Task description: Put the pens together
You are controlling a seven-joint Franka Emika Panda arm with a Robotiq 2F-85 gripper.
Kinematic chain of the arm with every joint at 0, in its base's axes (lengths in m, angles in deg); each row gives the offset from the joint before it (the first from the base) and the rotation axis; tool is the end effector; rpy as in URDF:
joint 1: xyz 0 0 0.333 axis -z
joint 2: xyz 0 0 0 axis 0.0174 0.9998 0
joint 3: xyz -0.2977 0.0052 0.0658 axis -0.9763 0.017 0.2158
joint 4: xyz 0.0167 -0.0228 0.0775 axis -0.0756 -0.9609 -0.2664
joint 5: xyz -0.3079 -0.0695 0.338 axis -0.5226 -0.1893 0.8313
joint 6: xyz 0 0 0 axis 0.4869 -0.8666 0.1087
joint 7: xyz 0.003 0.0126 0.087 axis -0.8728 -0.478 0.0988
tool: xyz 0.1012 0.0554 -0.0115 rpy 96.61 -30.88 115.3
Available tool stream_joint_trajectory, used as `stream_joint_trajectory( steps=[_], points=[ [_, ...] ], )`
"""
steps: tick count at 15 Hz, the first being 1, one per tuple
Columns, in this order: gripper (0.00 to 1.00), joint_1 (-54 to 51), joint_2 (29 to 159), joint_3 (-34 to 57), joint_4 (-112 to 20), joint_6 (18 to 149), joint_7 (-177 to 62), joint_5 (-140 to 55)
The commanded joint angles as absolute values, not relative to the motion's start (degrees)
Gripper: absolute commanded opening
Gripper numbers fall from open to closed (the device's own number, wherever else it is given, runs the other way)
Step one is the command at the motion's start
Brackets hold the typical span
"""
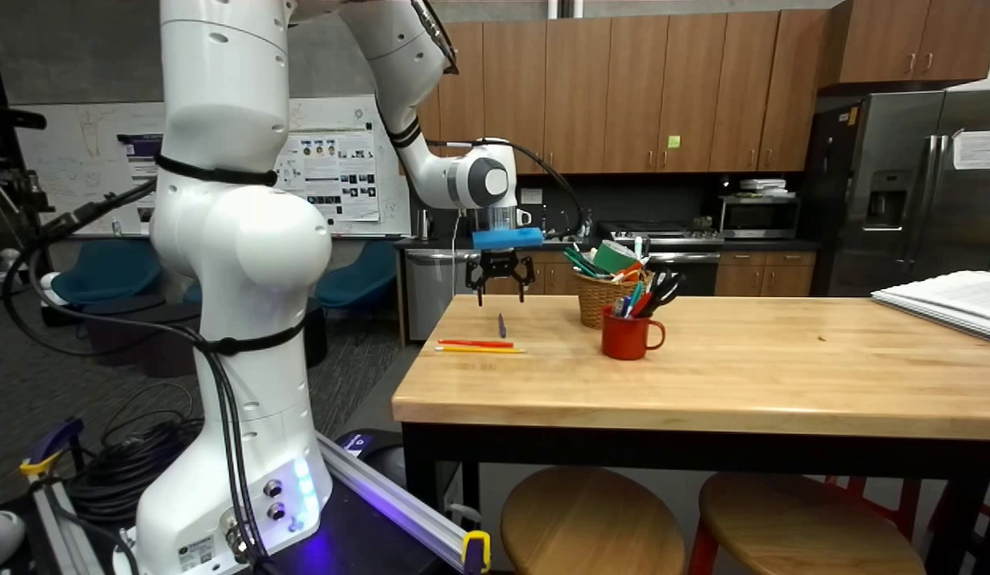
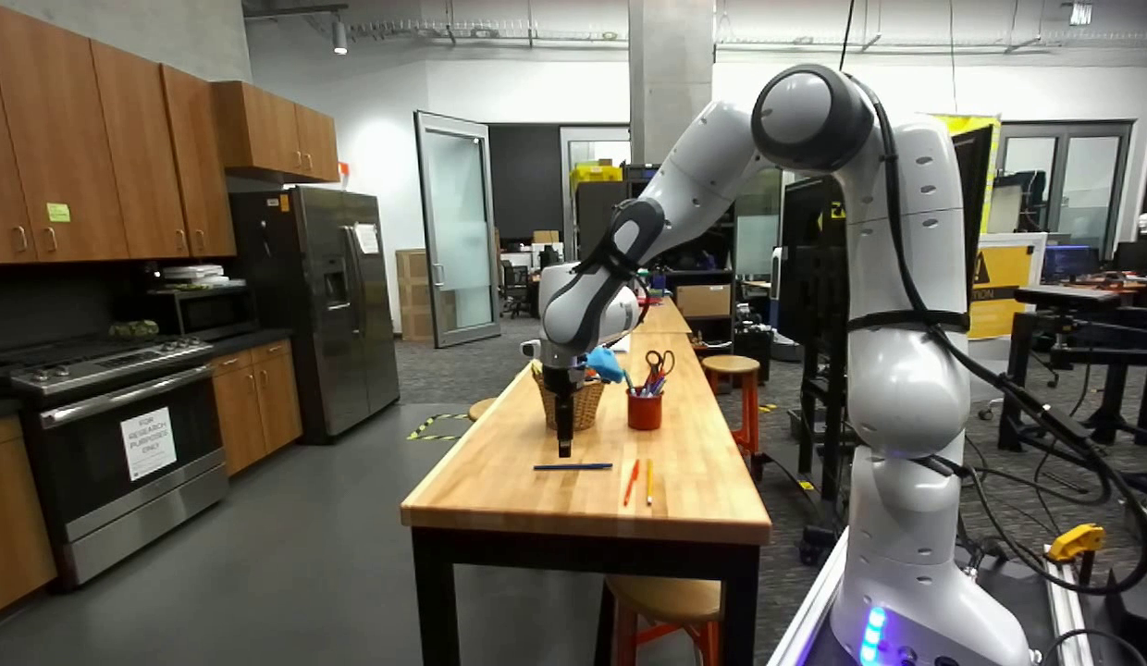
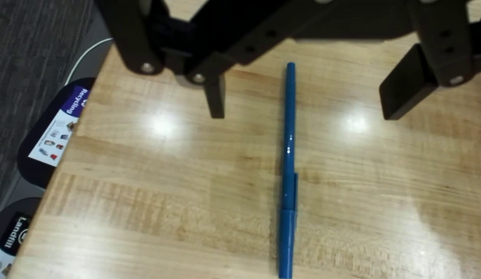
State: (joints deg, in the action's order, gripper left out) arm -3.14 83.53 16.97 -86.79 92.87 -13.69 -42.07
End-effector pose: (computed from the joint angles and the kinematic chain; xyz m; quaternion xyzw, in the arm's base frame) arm 0.5682 0.0328 0.2269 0.9266 0.3739 0.0339 0.0221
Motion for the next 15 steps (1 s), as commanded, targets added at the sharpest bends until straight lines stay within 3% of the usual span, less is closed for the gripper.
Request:
stream_joint_trajectory(
  steps=[1,15],
  points=[
    [1.00,-2.2,86.0,18.1,-85.6,93.7,-12.3,-42.6],
    [1.00,-0.3,89.3,18.5,-84.1,93.1,-13.1,-43.3]
  ],
)
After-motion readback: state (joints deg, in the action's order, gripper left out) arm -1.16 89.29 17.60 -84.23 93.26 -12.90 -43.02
